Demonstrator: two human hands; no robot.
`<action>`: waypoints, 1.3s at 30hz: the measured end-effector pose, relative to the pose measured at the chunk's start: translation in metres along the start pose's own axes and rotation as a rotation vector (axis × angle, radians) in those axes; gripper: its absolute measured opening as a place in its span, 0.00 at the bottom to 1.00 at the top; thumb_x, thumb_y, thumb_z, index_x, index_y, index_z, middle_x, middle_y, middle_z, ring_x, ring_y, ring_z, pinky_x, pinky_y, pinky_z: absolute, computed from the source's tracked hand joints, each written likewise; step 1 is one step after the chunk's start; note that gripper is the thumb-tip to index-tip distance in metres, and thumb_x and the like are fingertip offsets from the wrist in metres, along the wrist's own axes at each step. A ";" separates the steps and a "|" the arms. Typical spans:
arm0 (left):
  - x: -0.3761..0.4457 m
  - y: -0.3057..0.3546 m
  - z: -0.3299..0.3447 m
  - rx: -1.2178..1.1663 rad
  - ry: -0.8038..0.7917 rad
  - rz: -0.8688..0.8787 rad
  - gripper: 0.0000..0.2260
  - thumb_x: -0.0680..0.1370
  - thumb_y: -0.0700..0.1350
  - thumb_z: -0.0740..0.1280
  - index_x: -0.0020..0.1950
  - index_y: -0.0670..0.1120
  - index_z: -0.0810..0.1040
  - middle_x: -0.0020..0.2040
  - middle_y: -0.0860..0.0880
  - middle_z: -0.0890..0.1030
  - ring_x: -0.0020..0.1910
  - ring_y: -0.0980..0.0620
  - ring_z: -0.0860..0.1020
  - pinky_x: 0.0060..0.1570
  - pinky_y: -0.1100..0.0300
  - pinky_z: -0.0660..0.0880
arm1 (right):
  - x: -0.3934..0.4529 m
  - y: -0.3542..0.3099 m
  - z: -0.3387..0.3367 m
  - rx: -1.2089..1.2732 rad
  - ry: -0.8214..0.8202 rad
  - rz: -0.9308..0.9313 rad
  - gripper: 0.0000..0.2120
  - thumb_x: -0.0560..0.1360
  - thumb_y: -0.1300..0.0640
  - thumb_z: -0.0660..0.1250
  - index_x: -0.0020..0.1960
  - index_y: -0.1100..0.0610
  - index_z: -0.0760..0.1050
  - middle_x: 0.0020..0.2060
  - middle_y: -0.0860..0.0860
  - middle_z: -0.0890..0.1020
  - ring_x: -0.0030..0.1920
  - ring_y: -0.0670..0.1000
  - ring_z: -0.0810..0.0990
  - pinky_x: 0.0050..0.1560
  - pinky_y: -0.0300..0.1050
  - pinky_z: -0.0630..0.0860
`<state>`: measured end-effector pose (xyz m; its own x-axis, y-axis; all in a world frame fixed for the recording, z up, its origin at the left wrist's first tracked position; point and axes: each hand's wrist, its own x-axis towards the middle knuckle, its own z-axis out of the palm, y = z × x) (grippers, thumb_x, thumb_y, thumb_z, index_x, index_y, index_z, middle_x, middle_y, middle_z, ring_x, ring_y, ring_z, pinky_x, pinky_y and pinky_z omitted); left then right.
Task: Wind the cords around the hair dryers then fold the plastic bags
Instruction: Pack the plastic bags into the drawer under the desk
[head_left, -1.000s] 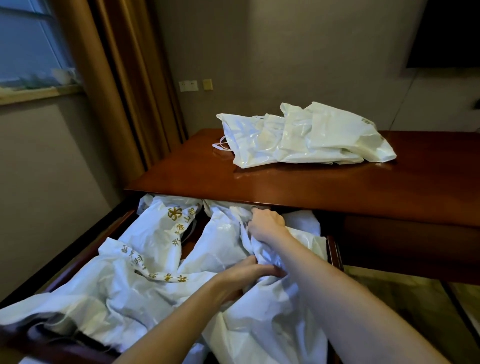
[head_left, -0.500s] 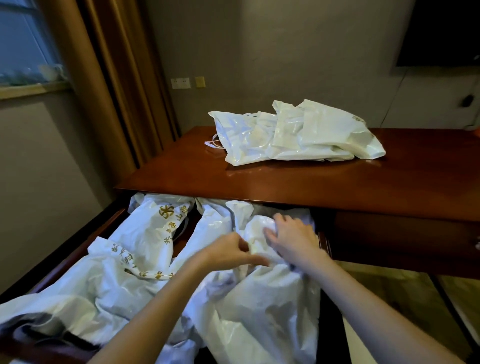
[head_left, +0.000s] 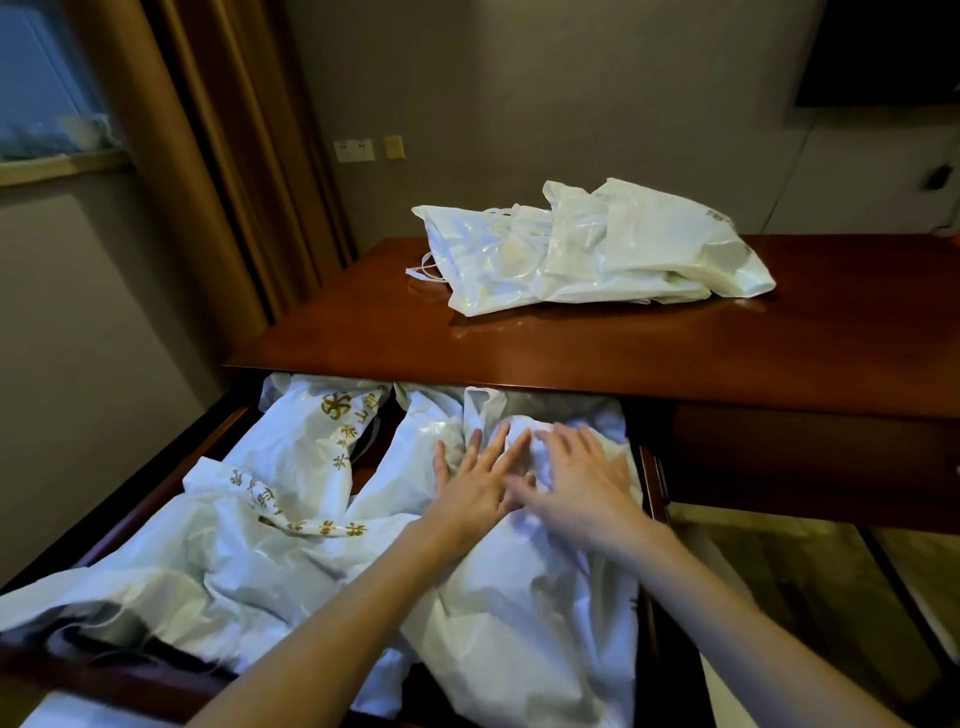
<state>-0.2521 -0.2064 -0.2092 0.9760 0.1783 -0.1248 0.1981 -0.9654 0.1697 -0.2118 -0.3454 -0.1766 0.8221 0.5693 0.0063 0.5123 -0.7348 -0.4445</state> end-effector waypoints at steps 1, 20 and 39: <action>0.001 -0.003 -0.001 0.033 0.013 0.020 0.26 0.83 0.60 0.47 0.78 0.61 0.39 0.80 0.56 0.40 0.80 0.50 0.41 0.71 0.37 0.34 | -0.015 -0.009 0.006 -0.053 -0.055 -0.025 0.39 0.74 0.33 0.58 0.78 0.51 0.51 0.77 0.52 0.52 0.77 0.56 0.44 0.74 0.64 0.47; 0.004 -0.027 -0.036 0.124 0.172 0.026 0.24 0.82 0.55 0.55 0.78 0.51 0.60 0.81 0.51 0.43 0.80 0.48 0.40 0.73 0.35 0.41 | -0.037 -0.034 0.013 -0.528 -0.134 -0.107 0.44 0.73 0.34 0.56 0.78 0.59 0.47 0.78 0.57 0.49 0.76 0.63 0.40 0.68 0.74 0.38; 0.044 -0.019 -0.050 0.089 -0.055 -0.056 0.18 0.83 0.50 0.49 0.66 0.46 0.73 0.67 0.40 0.74 0.68 0.41 0.69 0.70 0.39 0.54 | -0.050 -0.033 0.047 -0.397 -0.033 -0.419 0.35 0.66 0.33 0.57 0.58 0.57 0.79 0.57 0.59 0.81 0.61 0.60 0.79 0.65 0.71 0.59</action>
<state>-0.2084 -0.1711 -0.1687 0.9567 0.2245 -0.1855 0.2414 -0.9676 0.0738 -0.2812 -0.3324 -0.2047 0.5241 0.8480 0.0786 0.8516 -0.5226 -0.0402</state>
